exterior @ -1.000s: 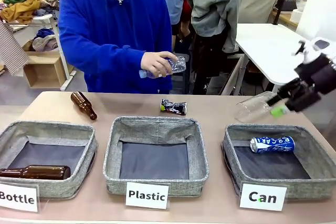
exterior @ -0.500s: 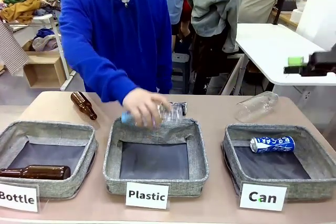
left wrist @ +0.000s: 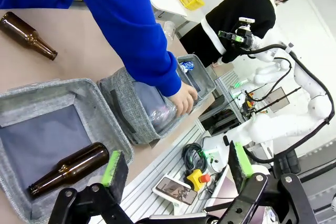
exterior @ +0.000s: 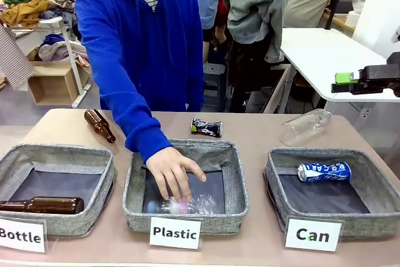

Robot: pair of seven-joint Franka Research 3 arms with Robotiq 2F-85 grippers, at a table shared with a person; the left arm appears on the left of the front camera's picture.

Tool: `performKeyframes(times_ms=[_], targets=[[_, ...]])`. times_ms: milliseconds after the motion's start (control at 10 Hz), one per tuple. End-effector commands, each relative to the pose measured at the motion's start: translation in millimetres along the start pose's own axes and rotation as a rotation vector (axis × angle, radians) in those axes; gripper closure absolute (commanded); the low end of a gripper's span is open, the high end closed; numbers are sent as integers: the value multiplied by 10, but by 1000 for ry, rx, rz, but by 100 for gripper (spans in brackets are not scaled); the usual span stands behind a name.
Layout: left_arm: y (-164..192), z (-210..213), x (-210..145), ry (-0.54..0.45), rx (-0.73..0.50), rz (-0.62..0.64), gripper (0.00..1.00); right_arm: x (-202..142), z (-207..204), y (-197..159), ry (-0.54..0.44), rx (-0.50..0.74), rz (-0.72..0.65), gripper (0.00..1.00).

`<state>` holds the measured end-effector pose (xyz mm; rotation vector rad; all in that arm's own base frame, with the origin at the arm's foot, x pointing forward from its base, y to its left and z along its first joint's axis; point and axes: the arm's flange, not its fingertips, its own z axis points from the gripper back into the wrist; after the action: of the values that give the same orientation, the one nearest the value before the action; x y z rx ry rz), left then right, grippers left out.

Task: Sort the can waste into the basket.
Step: Pick up the can waste from the table and place it in the right Fabric basket.

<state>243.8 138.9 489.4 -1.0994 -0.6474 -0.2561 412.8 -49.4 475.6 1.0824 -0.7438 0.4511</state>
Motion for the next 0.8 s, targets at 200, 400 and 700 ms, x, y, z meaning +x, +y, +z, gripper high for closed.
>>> performKeyframes(times_ms=[200,400,700], targets=[[-18,-21,7,-14,-5,9,0,26,85,0,-1,7,22,0],[-18,-21,7,-14,-5,9,0,26,85,0,-1,7,22,0],[-18,-21,7,-14,-5,9,0,26,85,0,-1,7,22,0]])
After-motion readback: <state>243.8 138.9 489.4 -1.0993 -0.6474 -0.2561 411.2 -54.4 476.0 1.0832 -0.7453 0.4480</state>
